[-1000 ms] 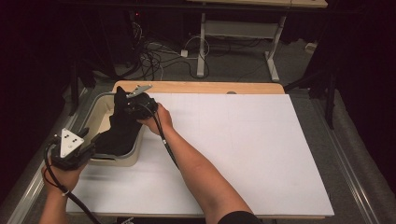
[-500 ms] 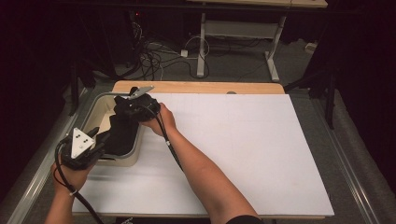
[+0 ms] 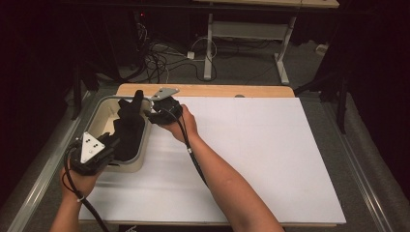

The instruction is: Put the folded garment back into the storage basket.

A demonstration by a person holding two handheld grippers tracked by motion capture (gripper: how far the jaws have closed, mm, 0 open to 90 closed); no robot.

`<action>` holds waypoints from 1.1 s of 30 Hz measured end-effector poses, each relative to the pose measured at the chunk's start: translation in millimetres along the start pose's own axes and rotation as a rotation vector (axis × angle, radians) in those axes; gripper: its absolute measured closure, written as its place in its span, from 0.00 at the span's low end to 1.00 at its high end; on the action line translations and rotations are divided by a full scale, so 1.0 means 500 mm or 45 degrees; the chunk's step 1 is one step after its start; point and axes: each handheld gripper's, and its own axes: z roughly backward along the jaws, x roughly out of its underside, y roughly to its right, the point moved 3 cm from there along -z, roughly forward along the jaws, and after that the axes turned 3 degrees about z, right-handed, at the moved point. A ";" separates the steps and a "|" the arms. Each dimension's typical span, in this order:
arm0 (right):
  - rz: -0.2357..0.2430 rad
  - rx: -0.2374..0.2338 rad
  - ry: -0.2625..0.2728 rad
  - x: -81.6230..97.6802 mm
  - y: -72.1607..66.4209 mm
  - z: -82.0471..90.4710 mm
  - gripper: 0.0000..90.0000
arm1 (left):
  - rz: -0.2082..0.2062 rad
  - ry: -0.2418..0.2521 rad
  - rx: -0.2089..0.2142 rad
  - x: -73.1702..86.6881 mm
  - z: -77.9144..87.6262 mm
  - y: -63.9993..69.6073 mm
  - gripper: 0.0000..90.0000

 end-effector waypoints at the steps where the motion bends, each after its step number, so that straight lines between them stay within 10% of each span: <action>1: -0.001 0.003 0.003 0.000 0.001 0.005 0.54 | 0.005 -0.003 0.002 0.000 -0.002 0.000 0.66; 17: 0.086 0.098 0.098 0.060 0.022 0.188 0.44 | 0.016 0.017 0.089 -0.074 -0.011 -0.008 0.84; 33: 0.117 0.246 0.100 0.252 0.044 0.424 0.38 | -0.069 -0.265 0.121 -0.130 -0.174 -0.046 0.91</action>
